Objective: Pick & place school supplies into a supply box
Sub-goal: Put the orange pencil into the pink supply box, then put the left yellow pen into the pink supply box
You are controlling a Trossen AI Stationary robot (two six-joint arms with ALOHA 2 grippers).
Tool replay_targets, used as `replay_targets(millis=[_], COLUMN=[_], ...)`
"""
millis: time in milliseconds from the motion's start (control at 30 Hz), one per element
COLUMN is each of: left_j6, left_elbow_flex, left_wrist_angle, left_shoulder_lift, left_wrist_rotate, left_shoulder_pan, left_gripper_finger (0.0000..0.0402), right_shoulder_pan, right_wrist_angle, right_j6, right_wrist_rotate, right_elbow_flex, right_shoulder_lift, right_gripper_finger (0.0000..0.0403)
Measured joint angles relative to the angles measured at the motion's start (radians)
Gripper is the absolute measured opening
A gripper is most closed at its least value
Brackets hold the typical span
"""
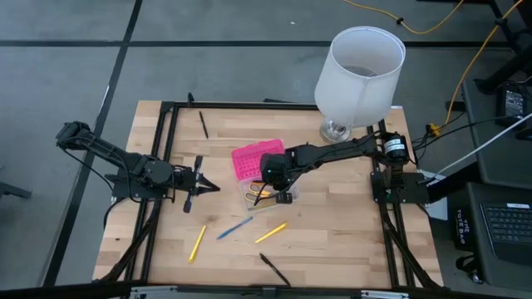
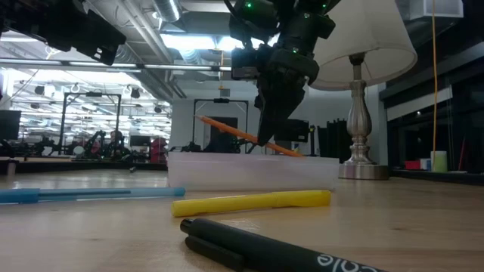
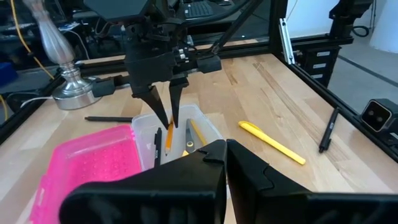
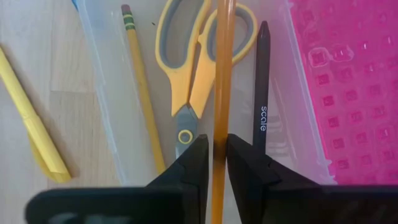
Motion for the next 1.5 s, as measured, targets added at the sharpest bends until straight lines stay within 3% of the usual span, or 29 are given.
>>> replay_targets(millis=[433, 600, 733, 933, 1100, 1300, 1500], left_j6=[-0.003, -0.003, -0.003, -0.003, -0.069, -0.121, -0.172], left_elbow_flex=[0.0, 0.0, 0.0, 0.0, 0.0, 0.0, 0.052], left_wrist_angle=[0.0, 0.0, 0.0, -0.015, -0.026, -0.093, -0.096], left_shoulder_lift=[0.0, 0.0, 0.0, 0.0, 0.002, 0.029, 0.148], left_wrist_rotate=[-0.042, -0.043, -0.043, -0.049, -0.174, -0.181, -0.165], left_shoulder_pan=[0.0, 0.0, 0.0, 0.0, 0.001, 0.0, 0.0], left_gripper_finger=[0.0006, 0.0006, 0.0006, 0.0002, 0.0003, 0.0001, 0.0003], right_shoulder_pan=[0.0, 0.003, 0.003, 0.003, 0.019, 0.057, 0.069], right_wrist_angle=[-0.014, -0.059, -0.061, -0.011, 0.194, 0.639, 1.047], right_j6=[-0.027, -0.048, -0.08, -0.012, 0.056, 0.13, 0.201], right_wrist_rotate=[0.005, 0.132, 0.136, 0.131, 0.178, 0.295, 0.3], right_elbow_flex=[0.002, 0.038, 0.035, -0.098, -0.31, -0.619, -0.827], right_shoulder_lift=[-0.002, -0.034, -0.084, -0.187, -0.316, -0.488, -0.533], right_gripper_finger=[0.0063, 0.0063, 0.0053, 0.0014, 0.0013, 0.0012, 0.0011])
